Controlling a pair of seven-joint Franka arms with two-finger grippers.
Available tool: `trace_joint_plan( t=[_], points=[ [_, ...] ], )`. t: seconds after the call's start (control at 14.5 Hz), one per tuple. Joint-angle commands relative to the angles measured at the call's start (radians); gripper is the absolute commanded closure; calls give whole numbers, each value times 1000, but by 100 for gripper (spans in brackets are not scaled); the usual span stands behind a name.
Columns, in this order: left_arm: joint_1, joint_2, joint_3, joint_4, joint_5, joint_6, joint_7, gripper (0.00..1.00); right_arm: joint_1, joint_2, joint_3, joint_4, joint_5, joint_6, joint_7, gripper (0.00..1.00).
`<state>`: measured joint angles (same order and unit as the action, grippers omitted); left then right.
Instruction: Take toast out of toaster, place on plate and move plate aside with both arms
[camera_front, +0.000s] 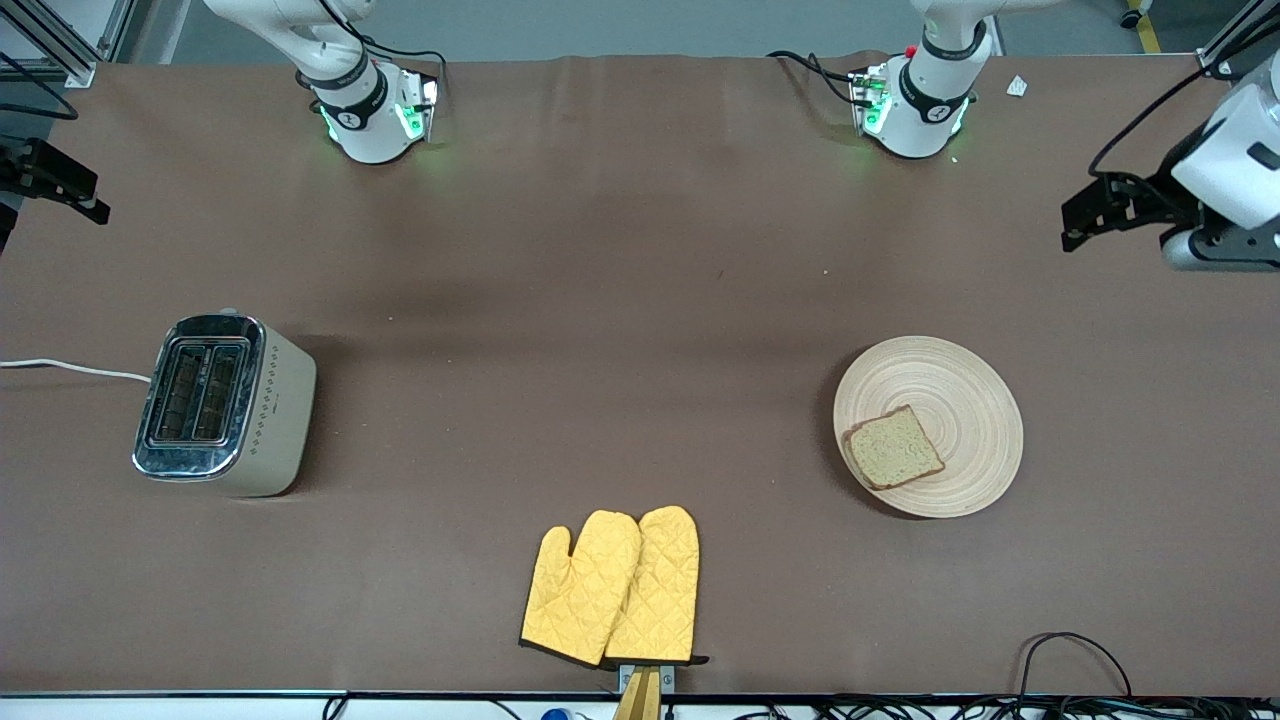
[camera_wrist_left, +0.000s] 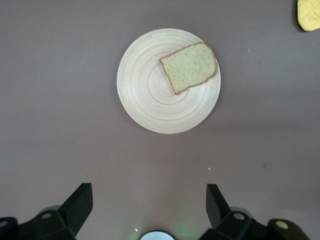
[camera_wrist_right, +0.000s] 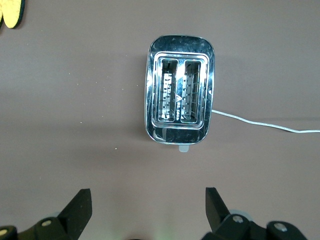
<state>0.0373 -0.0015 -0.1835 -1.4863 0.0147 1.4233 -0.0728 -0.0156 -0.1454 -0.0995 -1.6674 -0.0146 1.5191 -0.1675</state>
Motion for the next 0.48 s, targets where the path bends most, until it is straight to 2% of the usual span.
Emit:
trace_joint_plan(
  t=[0.0,0.14,0.41],
  points=[
    [-88,-159,84,-188,-21,57,13,0,-7,-19,1,-17,10,4,-18,0],
    [-89,-198,90,-242,-10,91,16,0,-7,-17,1,-17,10,4,-21,0],
    [-79,-152,93,-164,-9,68,53,0,-9,-17,0,-17,10,6,-23,0]
  ],
)
